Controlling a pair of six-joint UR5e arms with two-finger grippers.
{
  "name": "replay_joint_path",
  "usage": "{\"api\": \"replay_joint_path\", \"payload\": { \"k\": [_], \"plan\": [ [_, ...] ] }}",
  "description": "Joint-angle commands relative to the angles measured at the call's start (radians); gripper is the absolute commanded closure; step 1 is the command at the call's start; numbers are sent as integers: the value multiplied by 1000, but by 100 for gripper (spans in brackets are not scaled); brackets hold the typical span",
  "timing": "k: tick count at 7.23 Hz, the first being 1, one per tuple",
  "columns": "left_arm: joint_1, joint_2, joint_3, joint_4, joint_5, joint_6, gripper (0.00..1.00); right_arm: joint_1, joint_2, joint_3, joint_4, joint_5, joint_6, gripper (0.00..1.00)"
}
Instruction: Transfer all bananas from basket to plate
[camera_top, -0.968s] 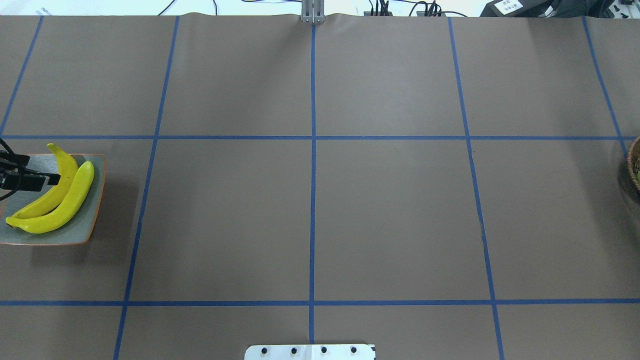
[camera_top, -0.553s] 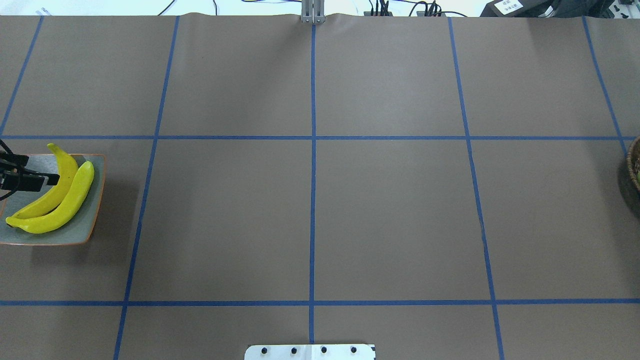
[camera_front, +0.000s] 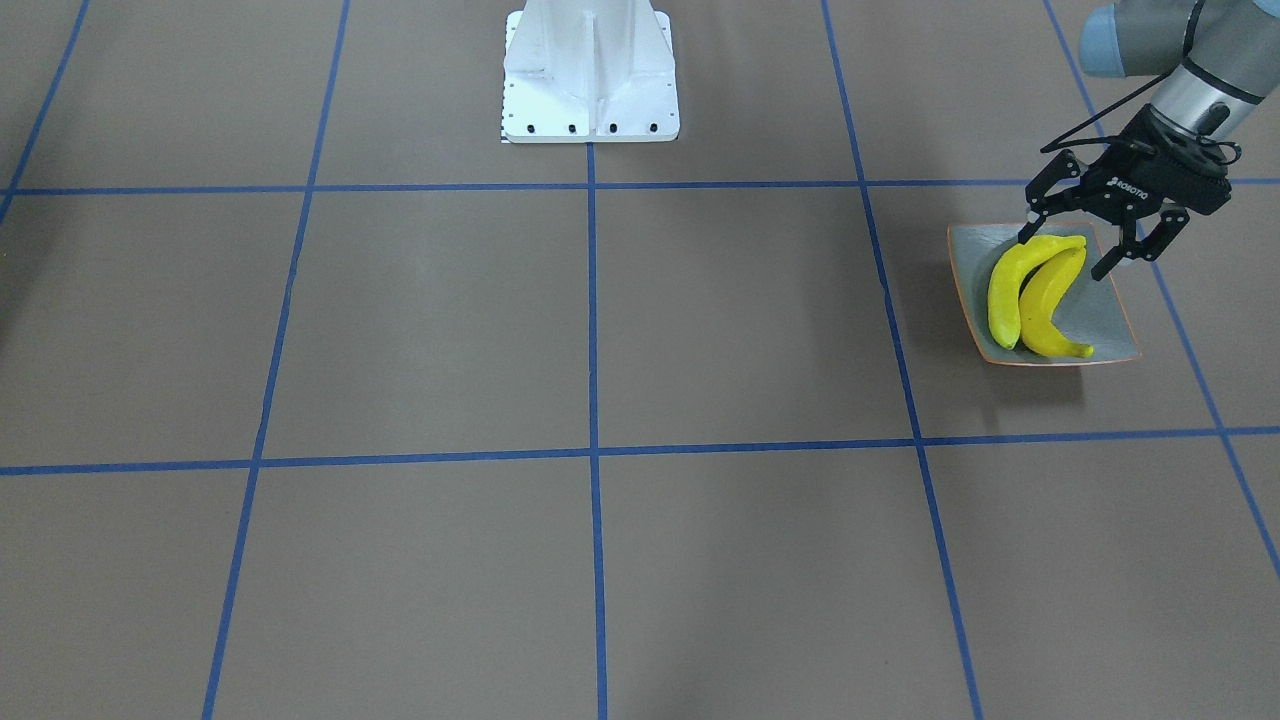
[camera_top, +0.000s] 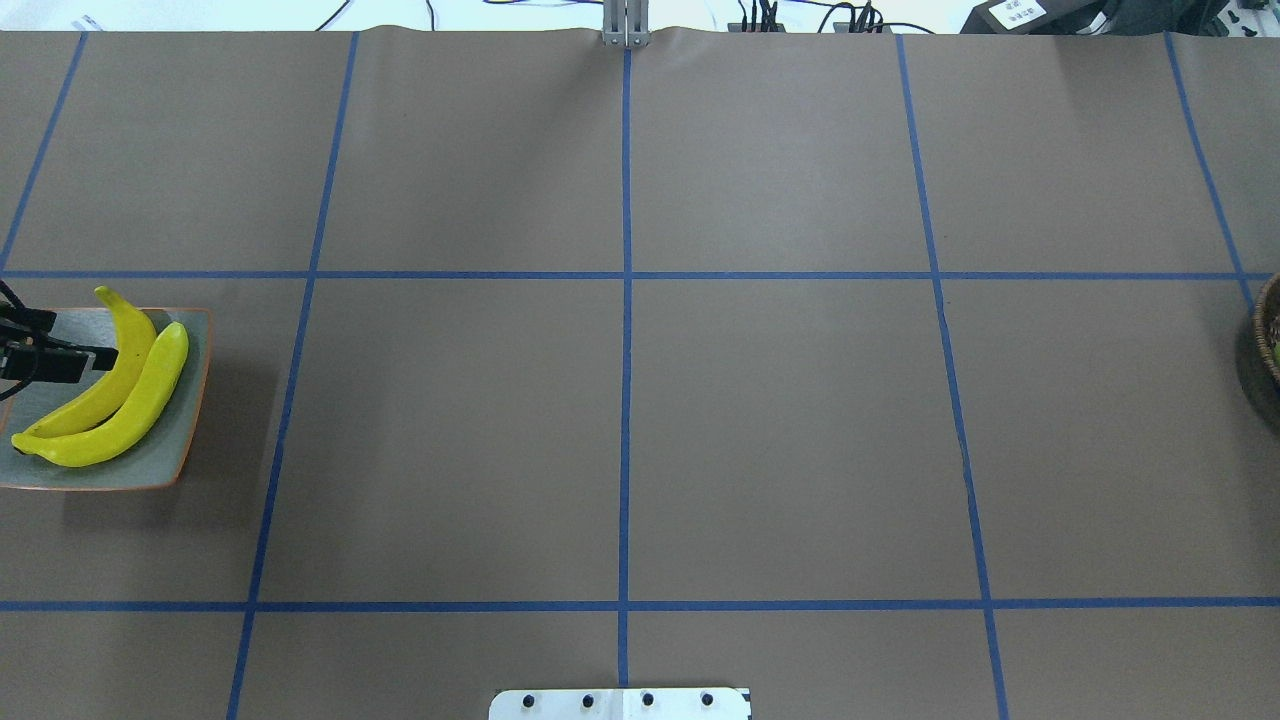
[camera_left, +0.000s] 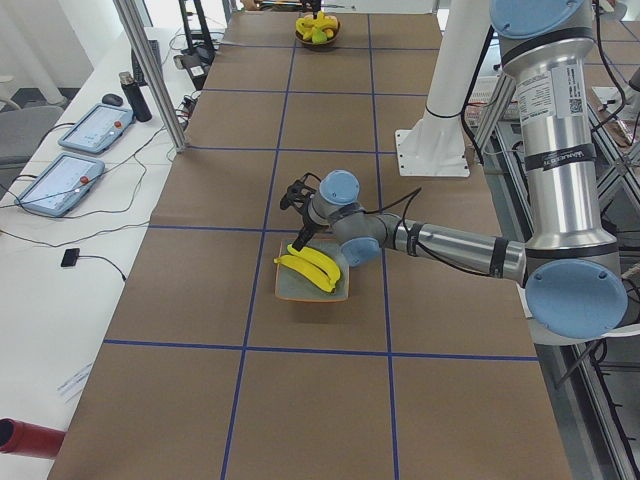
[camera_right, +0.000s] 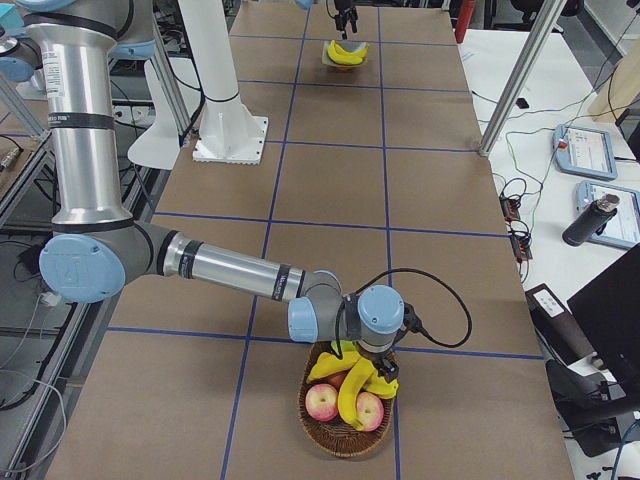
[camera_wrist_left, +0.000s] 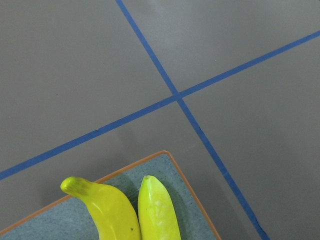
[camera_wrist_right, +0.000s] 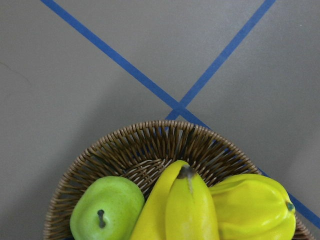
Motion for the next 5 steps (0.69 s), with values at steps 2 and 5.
{"api": "replay_joint_path", "payload": {
  "k": [2, 5],
  "plan": [
    [-1, 0, 0, 0, 0, 0, 0, -5, 7, -8, 20, -40, 95, 4],
    [-1, 0, 0, -3, 0, 0, 0, -39, -8, -16, 97, -38, 221, 8]
  ]
}}
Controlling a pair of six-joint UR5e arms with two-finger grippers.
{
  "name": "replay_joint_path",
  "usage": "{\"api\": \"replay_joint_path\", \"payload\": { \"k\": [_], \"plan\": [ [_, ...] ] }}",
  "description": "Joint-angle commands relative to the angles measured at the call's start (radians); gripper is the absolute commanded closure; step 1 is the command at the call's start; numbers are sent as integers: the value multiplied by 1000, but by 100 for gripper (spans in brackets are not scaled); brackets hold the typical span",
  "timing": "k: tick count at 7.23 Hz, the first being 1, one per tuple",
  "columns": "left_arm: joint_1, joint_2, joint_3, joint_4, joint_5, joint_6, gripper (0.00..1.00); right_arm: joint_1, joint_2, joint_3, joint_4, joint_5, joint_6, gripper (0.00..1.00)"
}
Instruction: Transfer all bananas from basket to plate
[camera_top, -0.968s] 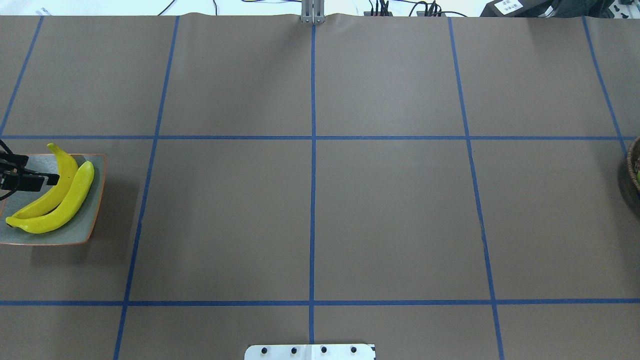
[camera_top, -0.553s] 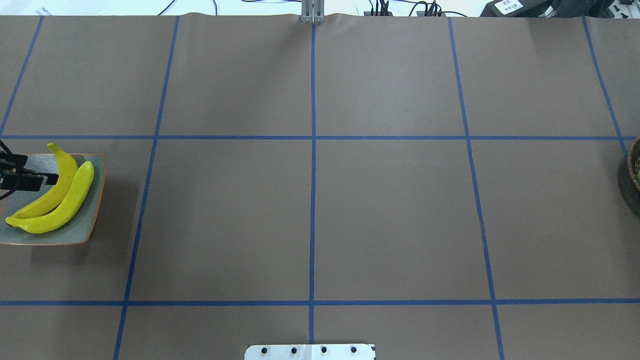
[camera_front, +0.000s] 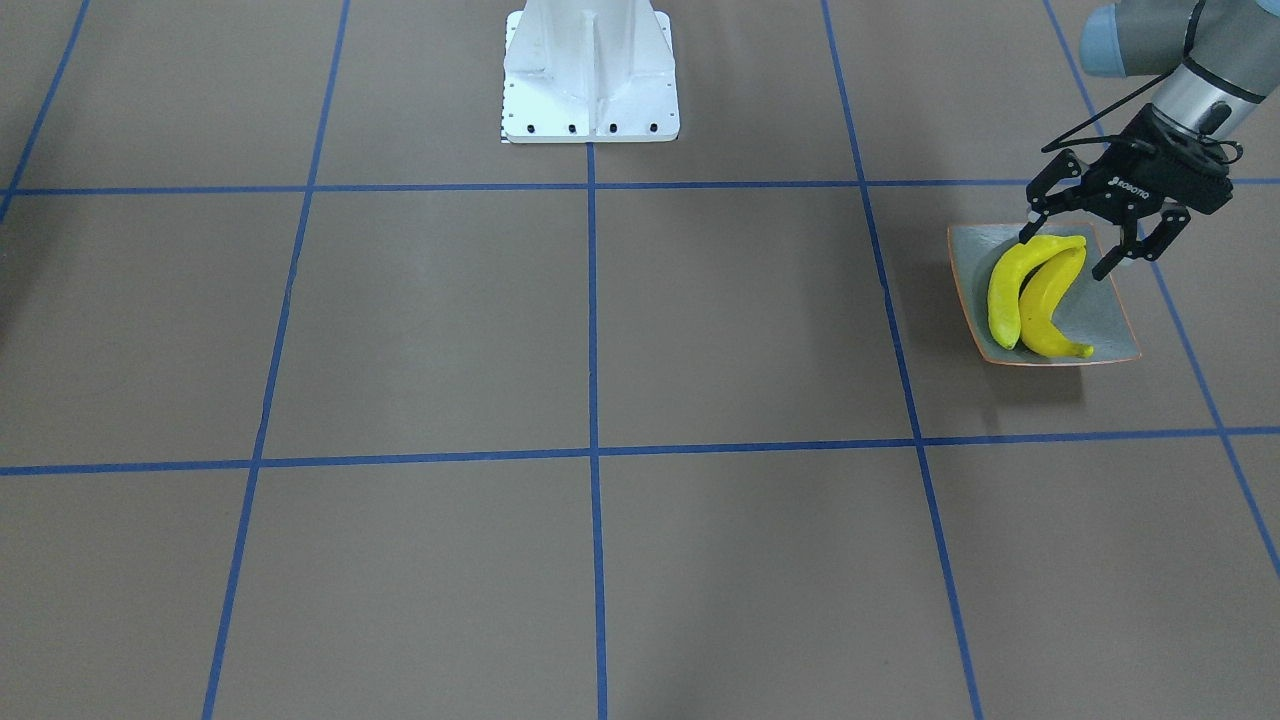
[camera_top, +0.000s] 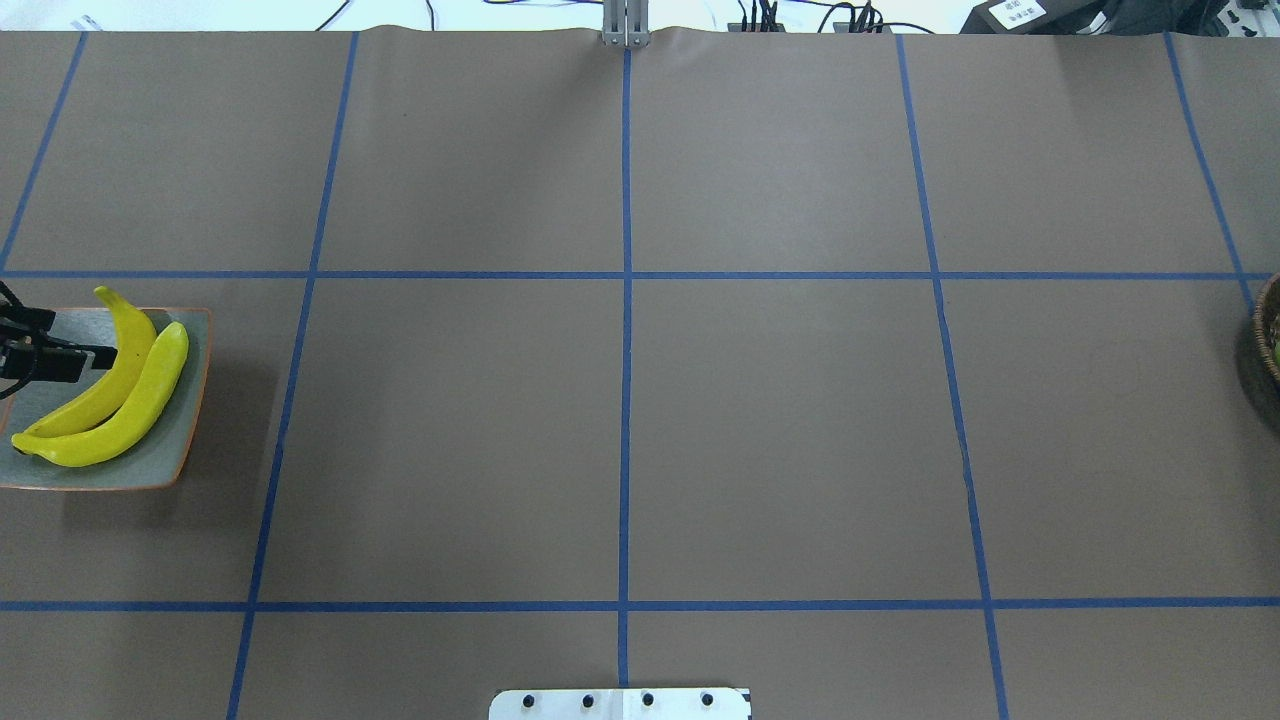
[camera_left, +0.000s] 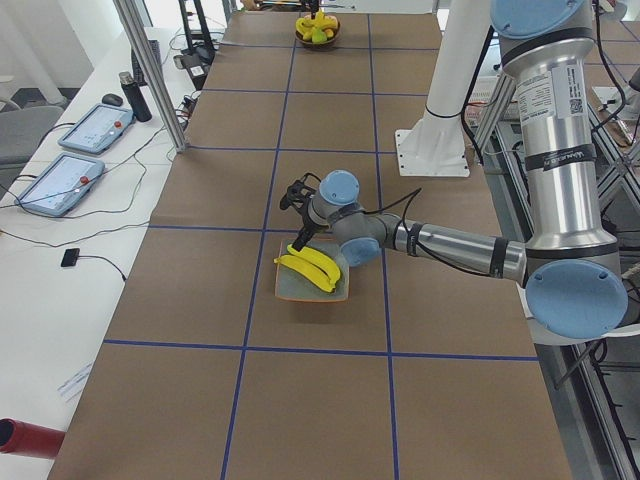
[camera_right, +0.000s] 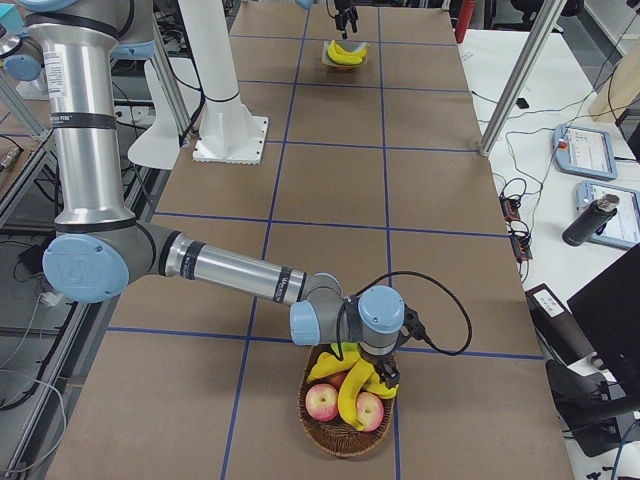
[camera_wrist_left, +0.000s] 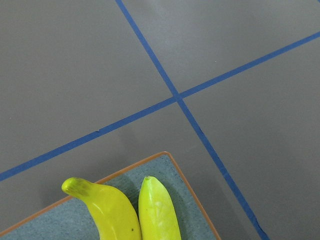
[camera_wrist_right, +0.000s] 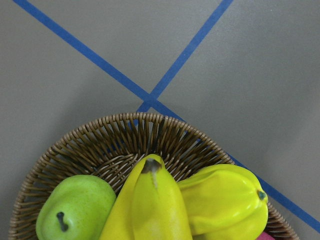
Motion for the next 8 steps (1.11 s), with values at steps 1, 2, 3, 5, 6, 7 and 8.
{"api": "replay_joint_path", "payload": {
  "k": [1, 2, 3, 5, 6, 7, 8],
  "plan": [
    [0, -2, 1, -1, 0, 0, 0, -36, -8, -7, 71, -3, 111, 8],
    [0, -3, 1, -1, 0, 0, 0, -36, -20, -9, 79, -3, 110, 10],
    [1, -5, 1, -1, 2, 0, 0, -36, -41, -12, 111, -10, 110, 15],
    [1, -6, 4, -1, 2, 2, 0, -36, -55, -12, 113, -13, 112, 32],
    [1, -6, 3, -1, 2, 2, 0, -36, -56, -10, 113, -13, 112, 46],
    [1, -6, 3, -1, 2, 2, 0, -36, -54, -4, 113, -12, 112, 67],
    [1, -8, 4, -1, 2, 2, 0, -36, -51, 10, 113, -6, 110, 87]
  ]
}}
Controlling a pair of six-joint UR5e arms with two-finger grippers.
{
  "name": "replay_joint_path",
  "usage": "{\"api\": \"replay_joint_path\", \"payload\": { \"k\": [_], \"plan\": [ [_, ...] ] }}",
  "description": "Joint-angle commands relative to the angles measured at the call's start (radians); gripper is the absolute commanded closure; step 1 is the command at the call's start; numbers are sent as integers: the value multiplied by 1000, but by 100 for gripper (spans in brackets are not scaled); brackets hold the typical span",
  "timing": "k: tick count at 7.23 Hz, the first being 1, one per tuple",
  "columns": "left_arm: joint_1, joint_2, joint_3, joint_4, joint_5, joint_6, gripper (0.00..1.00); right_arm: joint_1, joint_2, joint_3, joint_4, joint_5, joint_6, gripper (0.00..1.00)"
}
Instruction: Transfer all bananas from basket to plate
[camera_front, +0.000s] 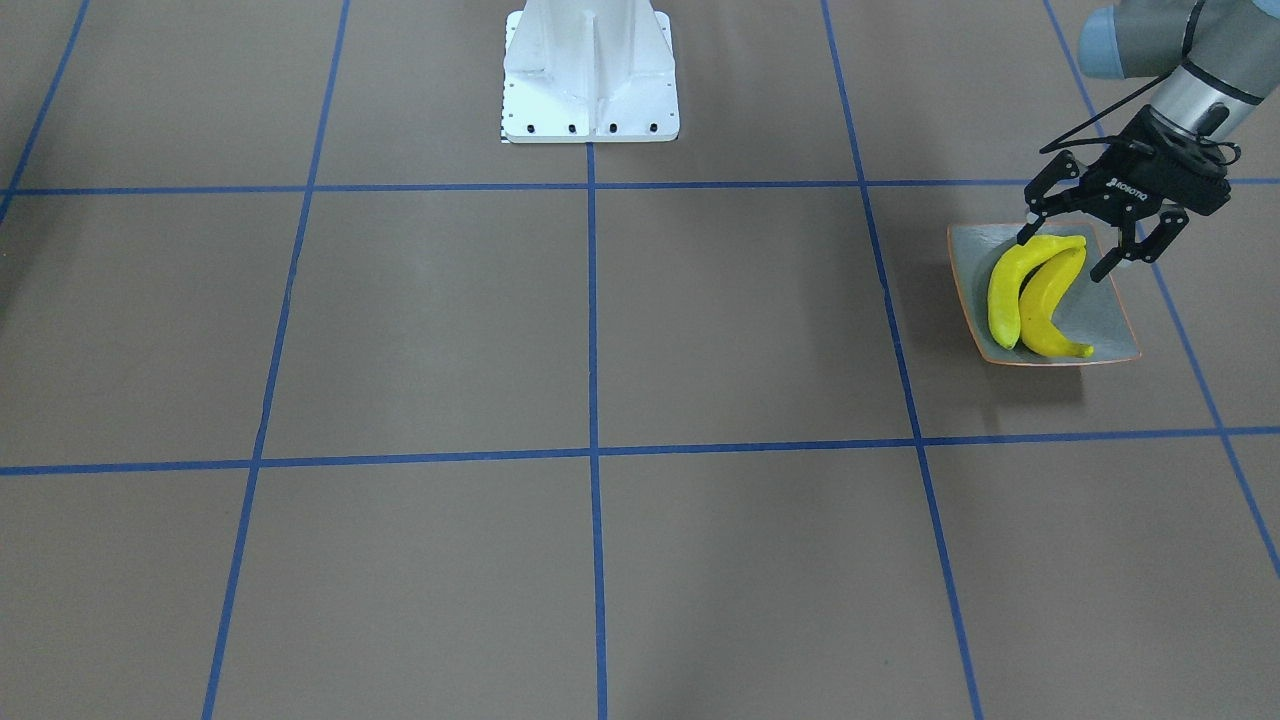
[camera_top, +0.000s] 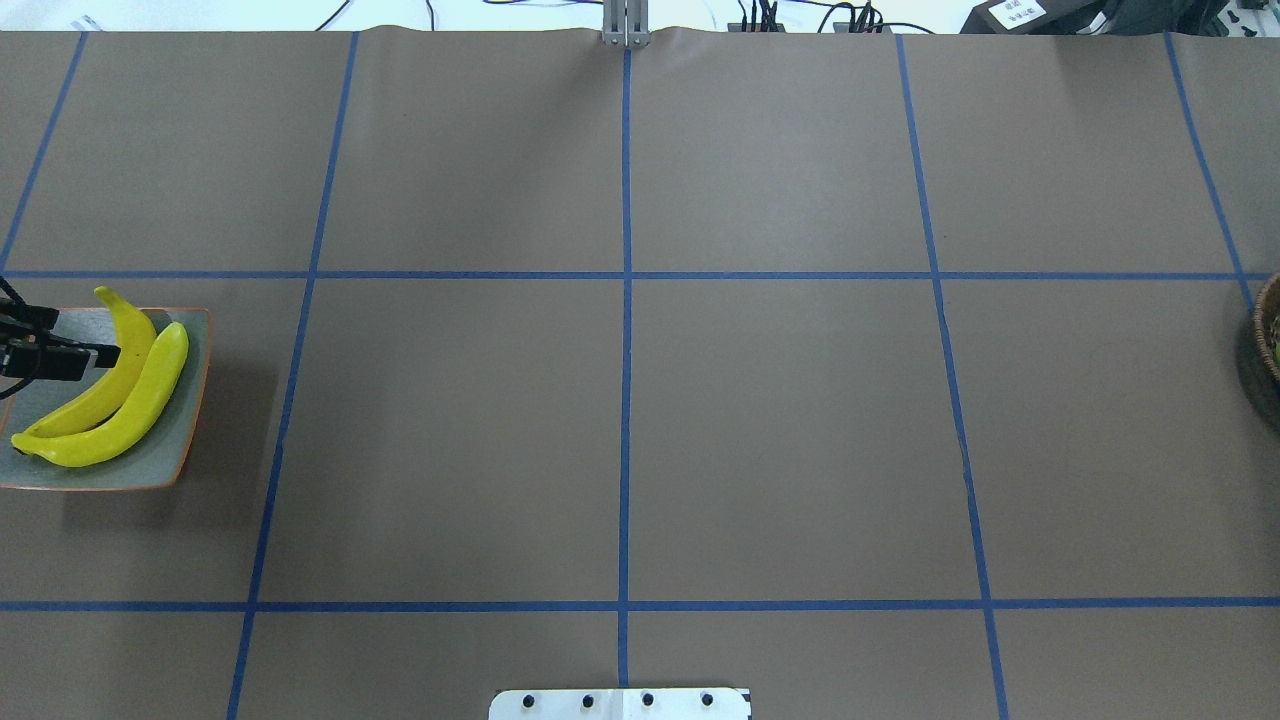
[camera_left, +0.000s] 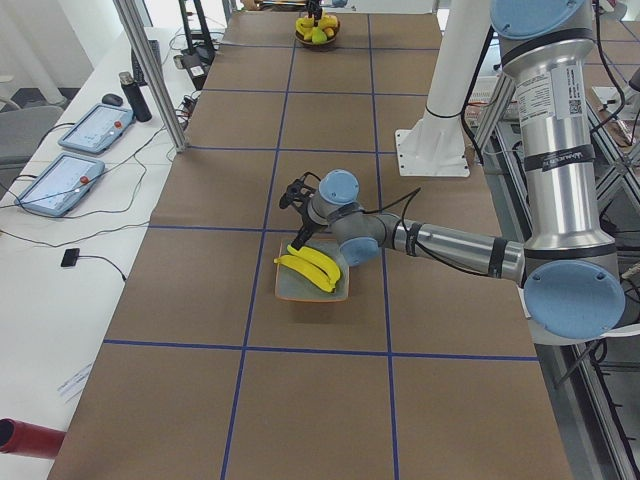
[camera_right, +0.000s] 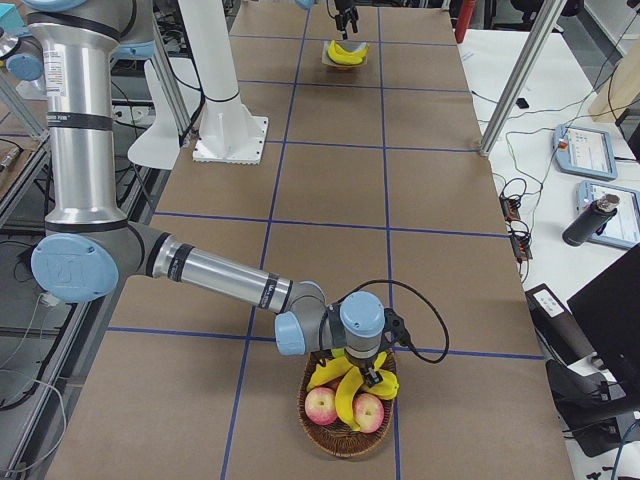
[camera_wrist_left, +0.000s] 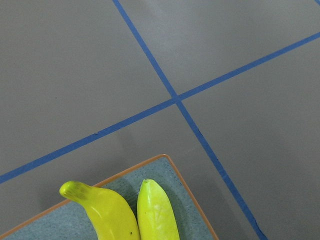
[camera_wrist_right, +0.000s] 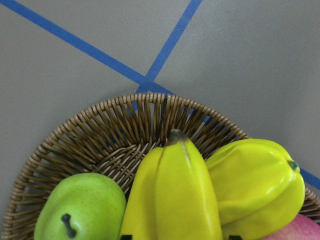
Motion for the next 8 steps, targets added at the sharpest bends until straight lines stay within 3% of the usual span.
{"api": "replay_joint_path", "payload": {
  "k": [1, 5, 7, 8],
  "plan": [
    [0, -1, 3, 0, 0, 0, 0, 0, 13, 22, -3, 9, -1, 100],
    [0, 0, 7, 0, 0, -2, 0, 12, 35, 71, -30, 10, 0, 100],
    [0, -1, 7, 0, 0, -3, 0, 43, 125, 148, -216, 7, 5, 100],
    [0, -3, 7, 0, 0, -5, 0, 43, 166, 154, -257, 7, 34, 100]
  ]
}}
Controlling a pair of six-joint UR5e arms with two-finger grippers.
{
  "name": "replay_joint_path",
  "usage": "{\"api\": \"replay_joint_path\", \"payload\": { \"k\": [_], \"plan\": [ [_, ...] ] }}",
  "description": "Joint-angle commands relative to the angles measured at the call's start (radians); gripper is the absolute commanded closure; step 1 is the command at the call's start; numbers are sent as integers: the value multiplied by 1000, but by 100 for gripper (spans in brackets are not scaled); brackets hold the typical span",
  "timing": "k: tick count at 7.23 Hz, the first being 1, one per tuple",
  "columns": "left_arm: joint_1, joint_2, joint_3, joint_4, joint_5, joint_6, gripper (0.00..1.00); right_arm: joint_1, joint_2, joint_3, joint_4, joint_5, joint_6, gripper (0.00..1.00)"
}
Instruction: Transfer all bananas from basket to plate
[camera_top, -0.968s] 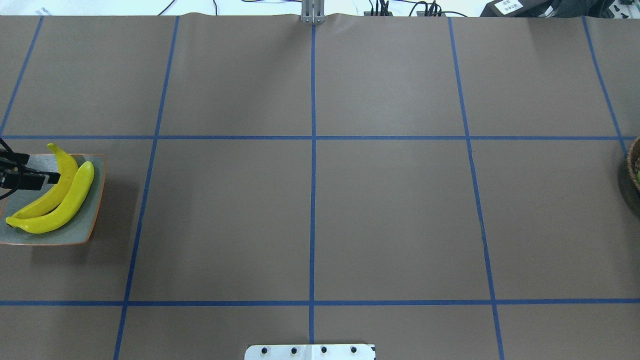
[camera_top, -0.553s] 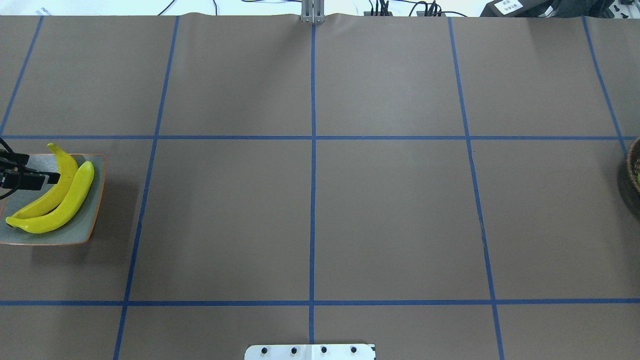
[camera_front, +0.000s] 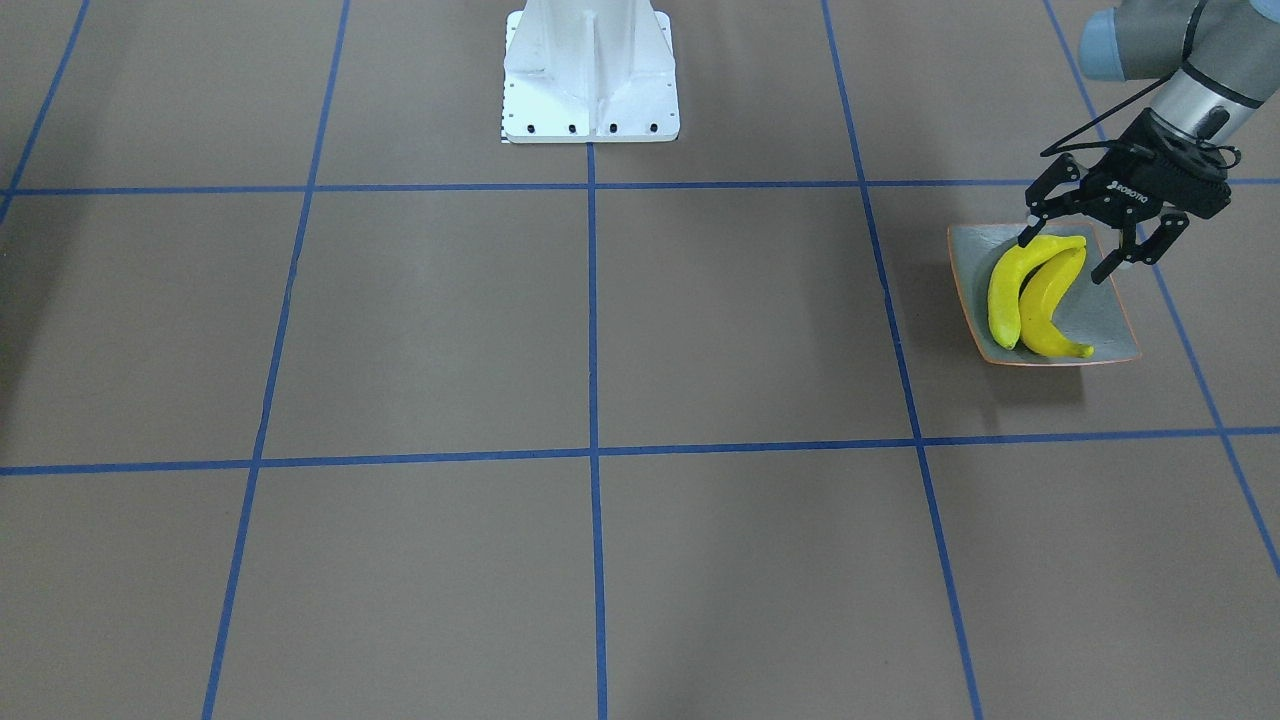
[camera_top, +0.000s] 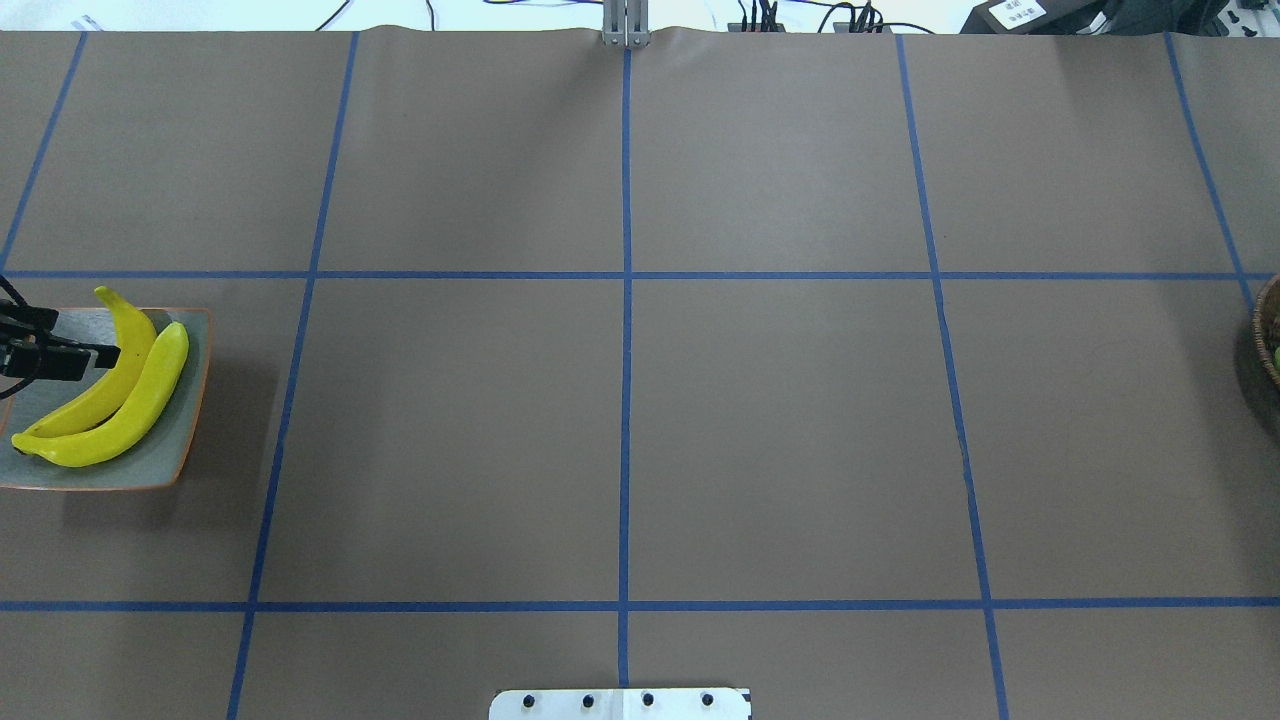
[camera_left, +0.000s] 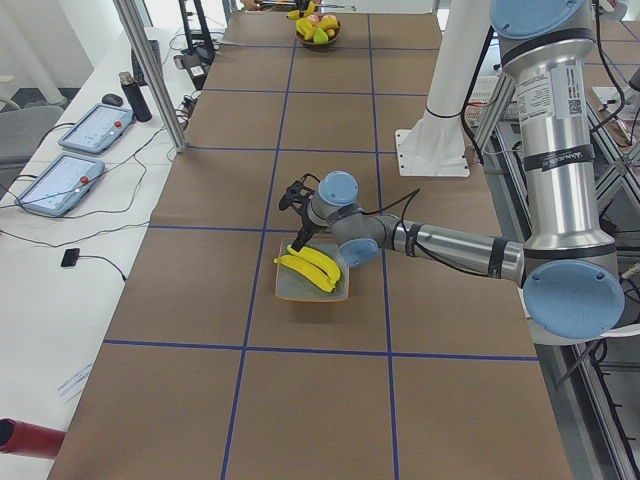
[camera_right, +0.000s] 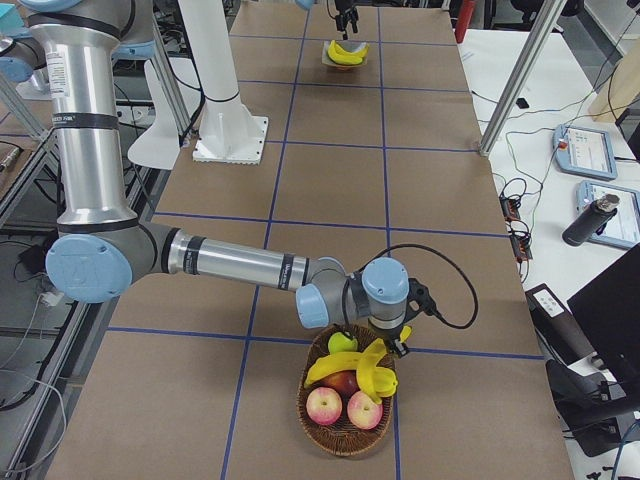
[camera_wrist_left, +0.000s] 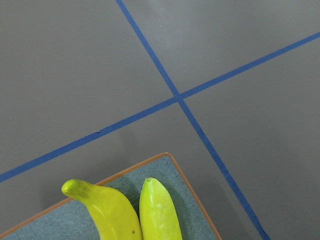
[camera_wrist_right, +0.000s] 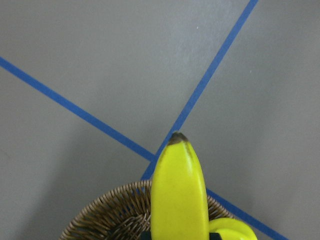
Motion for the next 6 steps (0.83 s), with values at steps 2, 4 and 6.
{"api": "replay_joint_path", "payload": {
  "k": [2, 4, 6],
  "plan": [
    [0, -3, 0, 0, 0, -2, 0, -10, 119, 81, -76, 7, 302, 100],
    [2, -9, -6, 0, 0, -43, 0, -118, 146, 223, -75, 25, 674, 100],
    [2, -88, -9, 0, 0, -176, 0, -247, 238, 307, -73, 16, 1050, 100]
  ]
}}
